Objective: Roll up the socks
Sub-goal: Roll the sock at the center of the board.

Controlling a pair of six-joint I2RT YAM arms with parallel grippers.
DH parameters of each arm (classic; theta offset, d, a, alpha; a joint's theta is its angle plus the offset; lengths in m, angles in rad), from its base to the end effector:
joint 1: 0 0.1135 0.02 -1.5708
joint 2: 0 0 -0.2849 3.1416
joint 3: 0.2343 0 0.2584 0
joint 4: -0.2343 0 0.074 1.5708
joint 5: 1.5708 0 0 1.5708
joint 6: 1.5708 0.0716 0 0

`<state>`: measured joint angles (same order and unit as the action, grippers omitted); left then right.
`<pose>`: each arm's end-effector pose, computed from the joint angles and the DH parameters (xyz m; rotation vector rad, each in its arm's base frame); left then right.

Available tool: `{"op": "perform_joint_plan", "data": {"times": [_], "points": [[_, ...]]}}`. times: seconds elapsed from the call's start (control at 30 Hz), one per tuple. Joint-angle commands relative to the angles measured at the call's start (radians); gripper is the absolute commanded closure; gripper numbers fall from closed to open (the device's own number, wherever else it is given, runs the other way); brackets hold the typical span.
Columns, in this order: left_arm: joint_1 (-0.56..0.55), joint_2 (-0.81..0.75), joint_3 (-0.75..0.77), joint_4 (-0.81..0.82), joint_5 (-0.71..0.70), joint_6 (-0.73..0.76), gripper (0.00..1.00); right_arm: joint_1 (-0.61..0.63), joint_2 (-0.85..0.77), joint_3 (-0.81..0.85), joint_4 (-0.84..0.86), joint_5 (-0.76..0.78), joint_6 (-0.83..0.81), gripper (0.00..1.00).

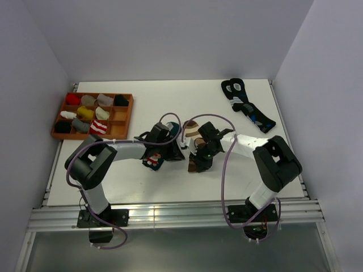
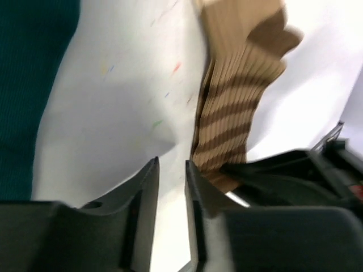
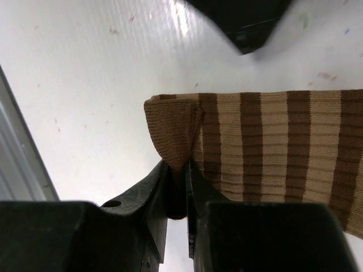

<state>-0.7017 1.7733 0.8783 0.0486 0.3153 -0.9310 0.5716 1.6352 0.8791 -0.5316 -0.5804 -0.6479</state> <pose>0.2724 -0.2593 0.1276 -0.1462 2.6801 -1.0314 0.2309 0.1952 0.1405 -1.6596 2.1728 0.8003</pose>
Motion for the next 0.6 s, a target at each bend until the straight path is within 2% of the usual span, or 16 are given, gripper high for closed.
{"op": "perform_joint_plan", "data": {"times": [0.0,0.03,0.2,0.43,0.57], "points": [[0.002,-0.040,0.004,0.137,-0.045,-0.017,0.69,-0.007,-0.048,-0.034,-0.057,-0.008,-0.007,0.87],[0.010,-0.029,0.008,0.175,-0.018,-0.020,0.61,-0.009,-0.048,-0.034,-0.062,-0.013,-0.007,0.87],[0.048,0.041,0.043,0.235,-0.080,-0.029,0.52,-0.009,-0.048,-0.037,-0.056,-0.024,-0.006,0.87],[0.090,0.175,0.186,0.257,-0.098,0.001,0.44,-0.010,-0.077,-0.055,-0.044,-0.047,-0.013,0.88],[0.107,0.257,0.298,0.264,-0.096,0.032,0.43,-0.009,-0.078,-0.057,-0.044,-0.055,-0.016,0.88]]}}
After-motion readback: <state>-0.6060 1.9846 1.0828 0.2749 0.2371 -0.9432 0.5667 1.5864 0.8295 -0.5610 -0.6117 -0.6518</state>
